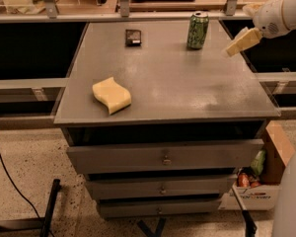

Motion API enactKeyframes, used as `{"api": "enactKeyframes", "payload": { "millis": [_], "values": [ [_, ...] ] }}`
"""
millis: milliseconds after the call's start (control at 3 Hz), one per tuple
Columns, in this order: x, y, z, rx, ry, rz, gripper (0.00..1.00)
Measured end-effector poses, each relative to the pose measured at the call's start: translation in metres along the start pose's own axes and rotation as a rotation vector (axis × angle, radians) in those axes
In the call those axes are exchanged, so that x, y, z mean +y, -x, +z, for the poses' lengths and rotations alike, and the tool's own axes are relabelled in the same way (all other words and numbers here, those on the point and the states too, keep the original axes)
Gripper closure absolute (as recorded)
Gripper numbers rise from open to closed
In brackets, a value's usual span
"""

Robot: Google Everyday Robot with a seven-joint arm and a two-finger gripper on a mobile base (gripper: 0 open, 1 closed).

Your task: Knock green can over

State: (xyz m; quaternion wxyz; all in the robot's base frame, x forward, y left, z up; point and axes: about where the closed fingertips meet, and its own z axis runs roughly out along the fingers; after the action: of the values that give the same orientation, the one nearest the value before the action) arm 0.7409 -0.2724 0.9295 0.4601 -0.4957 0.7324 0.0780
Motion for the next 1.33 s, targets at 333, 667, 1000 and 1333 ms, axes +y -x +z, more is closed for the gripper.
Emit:
{"api": "enactKeyframes", "payload": {
  "millis": [333,667,1000,1333],
  "values": [
    [-0.015,0.003,0.014,-0.077,-0.033,0.025,0.0],
    [-0.025,0.004,0.032,-0.164,-0.038,0.067,0.0],
    [-0.032,0.004,0.048,-0.234,-0.032,0.117,0.0],
    [-0.035,0.007,0.065,-0.272,-0.023,0.143,0.0]
  ]
}}
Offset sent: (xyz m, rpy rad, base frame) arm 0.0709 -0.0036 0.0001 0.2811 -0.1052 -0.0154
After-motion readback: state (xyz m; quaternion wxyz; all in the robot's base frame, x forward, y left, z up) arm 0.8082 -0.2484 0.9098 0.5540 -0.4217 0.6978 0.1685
